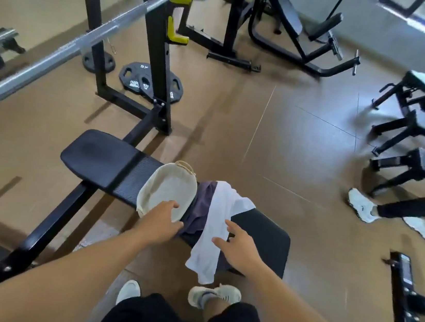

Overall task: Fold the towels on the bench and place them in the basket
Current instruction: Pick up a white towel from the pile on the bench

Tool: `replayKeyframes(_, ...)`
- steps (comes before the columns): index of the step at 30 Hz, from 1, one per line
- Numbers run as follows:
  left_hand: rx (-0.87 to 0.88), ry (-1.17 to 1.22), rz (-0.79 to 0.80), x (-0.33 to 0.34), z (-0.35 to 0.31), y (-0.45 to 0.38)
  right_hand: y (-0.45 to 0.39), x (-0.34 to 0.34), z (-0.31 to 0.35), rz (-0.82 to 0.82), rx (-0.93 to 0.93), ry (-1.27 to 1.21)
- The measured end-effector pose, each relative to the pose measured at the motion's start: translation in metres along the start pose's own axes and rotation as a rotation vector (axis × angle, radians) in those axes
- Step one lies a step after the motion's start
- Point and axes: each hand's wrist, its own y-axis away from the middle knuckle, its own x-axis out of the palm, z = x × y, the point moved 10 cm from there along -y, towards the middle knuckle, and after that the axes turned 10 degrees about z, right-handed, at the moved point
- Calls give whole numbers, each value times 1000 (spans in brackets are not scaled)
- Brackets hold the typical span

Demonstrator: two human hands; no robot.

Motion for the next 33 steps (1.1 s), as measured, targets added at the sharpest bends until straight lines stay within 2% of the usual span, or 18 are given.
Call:
replayKeyframes(7, -76, 40, -48, 54, -30, -88, -94, -70, -52, 9, -28, 67)
replayKeyframes(13, -125, 87, -39, 172, -7, -212, -242, -69, -123, 201, -73, 189)
replayKeyframes(18, -29, -164, -164, 215, 22, -337, -378, -45, -140, 111, -273, 292)
replayKeyframes(21, -30, -333, -240, 247, 49, -383, -434, -5, -166, 122, -350, 214)
replayKeyframes(25, 36, -403, -560, 260, 53, -389, -453, 8, -193, 13, -517, 59)
replayKeyframes(30, 120, -393, -676, 256, 48, -381, -445, 9, -198, -179, -660, 34)
replayKeyframes(33, 147, -388, -715, 258, 49, -379, -440, 11, -200, -266, -665, 10)
